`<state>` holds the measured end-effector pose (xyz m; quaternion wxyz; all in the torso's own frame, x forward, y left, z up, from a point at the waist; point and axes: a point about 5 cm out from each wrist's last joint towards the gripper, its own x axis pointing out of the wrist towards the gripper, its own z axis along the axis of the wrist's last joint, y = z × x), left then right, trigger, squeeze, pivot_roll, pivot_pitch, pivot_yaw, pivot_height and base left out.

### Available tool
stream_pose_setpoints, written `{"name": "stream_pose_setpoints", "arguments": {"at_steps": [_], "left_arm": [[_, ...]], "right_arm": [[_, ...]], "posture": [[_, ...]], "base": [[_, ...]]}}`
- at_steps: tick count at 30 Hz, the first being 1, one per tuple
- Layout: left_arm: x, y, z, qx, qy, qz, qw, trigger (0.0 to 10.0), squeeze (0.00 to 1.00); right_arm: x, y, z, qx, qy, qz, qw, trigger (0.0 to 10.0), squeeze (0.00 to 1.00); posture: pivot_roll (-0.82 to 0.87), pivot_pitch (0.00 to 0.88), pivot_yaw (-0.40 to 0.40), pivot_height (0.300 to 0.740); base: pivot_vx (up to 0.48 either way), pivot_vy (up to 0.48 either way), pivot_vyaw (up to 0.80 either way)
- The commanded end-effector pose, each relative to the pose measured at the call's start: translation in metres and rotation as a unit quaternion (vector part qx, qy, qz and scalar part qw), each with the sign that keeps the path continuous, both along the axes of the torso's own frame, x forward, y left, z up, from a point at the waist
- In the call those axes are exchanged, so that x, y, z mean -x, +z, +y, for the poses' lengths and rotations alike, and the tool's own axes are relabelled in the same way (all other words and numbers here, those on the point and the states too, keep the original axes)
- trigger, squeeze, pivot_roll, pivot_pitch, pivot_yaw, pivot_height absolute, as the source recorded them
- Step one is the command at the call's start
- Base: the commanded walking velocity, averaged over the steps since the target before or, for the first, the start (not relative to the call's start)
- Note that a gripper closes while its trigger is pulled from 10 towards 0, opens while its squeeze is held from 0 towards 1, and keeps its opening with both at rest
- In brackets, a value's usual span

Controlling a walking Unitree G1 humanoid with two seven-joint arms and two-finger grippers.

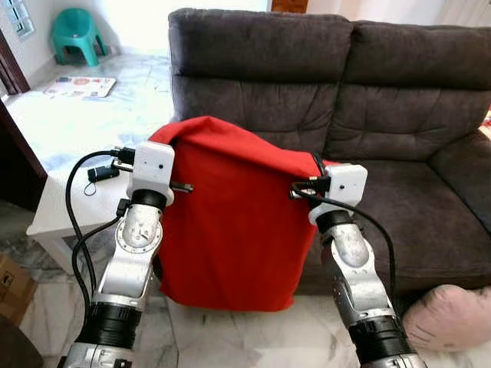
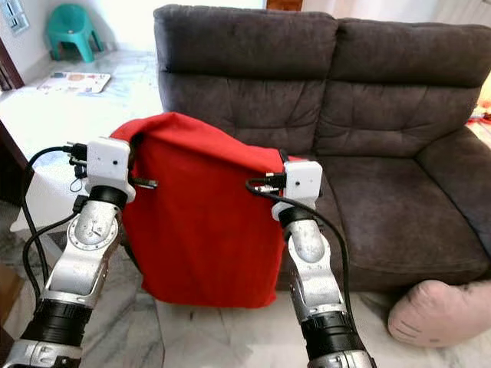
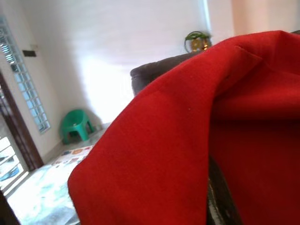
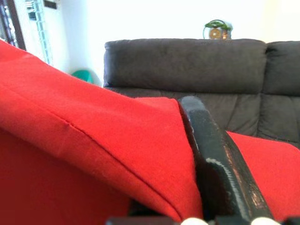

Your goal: Move the pillow to the sofa from floor

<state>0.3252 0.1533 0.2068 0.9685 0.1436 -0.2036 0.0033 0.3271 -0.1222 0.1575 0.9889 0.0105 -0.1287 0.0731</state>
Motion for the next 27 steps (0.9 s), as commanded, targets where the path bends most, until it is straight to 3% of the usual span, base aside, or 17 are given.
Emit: {"name": "stream_pose_setpoints", "arguments": {"at_steps": [1, 6, 15, 22, 27], "left_arm": [[0.003, 0.028, 0.010, 0.006, 0.026, -0.063, 0.998, 10.0, 0.00], [0.002, 0.032, 0.009, 0.004, 0.025, -0.068, 0.997, 10.0, 0.00], [0.003, 0.037, 0.010, 0.004, 0.022, -0.074, 0.997, 10.0, 0.00], [0.003, 0.053, 0.011, 0.003, 0.022, -0.092, 0.995, 10.0, 0.00], [0.002, 0.073, 0.015, 0.005, 0.025, -0.112, 0.993, 10.0, 0.00]], "right_arm": [[-0.002, 0.023, -0.006, -0.007, -0.013, -0.048, 0.999, 10.0, 0.00], [-0.001, 0.025, -0.005, -0.007, -0.011, -0.050, 0.999, 10.0, 0.00], [-0.001, 0.027, -0.005, -0.015, -0.010, -0.051, 0.999, 10.0, 0.00], [0.000, 0.038, -0.002, -0.025, -0.004, -0.066, 0.997, 10.0, 0.00], [0.001, 0.059, -0.004, -0.040, -0.007, -0.096, 0.995, 10.0, 0.00]], "posture": [[0.08, 0.000, -0.075, 0.740], [0.08, 0.000, -0.074, 0.740], [0.08, 0.000, -0.075, 0.740], [0.08, 0.000, -0.075, 0.740], [0.09, 0.000, -0.075, 0.740]], "base": [[0.311, 0.000, 0.56], [0.322, 0.000, 0.58], [0.325, 0.000, 0.00], [0.324, 0.000, 0.00], [0.325, 0.000, 0.00]]}}
